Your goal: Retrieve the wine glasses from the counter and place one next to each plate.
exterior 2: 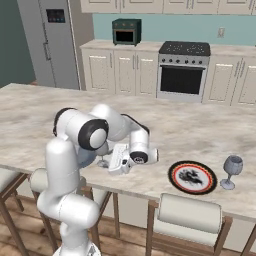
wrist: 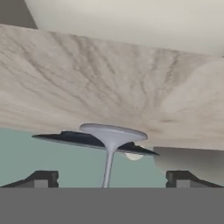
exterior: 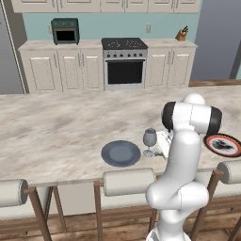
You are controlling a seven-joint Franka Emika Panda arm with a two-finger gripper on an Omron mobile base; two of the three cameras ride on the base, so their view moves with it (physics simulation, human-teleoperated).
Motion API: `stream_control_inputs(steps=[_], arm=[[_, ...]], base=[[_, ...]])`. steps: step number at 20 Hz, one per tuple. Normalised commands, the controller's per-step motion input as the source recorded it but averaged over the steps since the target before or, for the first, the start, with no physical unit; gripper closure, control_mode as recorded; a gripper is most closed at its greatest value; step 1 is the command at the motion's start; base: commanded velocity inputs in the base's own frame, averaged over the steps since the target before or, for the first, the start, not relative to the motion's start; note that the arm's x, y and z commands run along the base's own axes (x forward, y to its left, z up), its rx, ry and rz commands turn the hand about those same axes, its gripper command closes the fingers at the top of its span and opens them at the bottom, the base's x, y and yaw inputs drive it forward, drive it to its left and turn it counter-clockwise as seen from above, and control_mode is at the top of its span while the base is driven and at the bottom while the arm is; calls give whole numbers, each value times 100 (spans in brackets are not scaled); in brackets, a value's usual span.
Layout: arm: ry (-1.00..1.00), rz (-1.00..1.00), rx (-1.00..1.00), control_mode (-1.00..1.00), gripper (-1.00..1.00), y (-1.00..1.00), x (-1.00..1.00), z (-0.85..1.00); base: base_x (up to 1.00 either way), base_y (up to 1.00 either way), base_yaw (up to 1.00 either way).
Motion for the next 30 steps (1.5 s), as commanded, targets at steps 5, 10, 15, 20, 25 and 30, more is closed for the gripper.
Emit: stream_control_inputs(steps=[5, 10, 15, 20, 25, 30], arm=[[-7, 0, 3, -100, -100, -26, -16, 15], [-13, 0, 7, -100, -100, -34, -52, 45], [-13, 0, 8, -100, -100, -41, -48, 51], [-5, -1, 8, -100, -100, -29, -54, 69], [-5, -5, 4, -100, -100, 0, -66, 93], [-11, -8, 0, -100, -100, 14, -67, 94]], base=[[0, 0, 0], [0, 0, 0], [0, 0, 0], [0, 0, 0], [0, 0, 0], [0, 0, 0]])
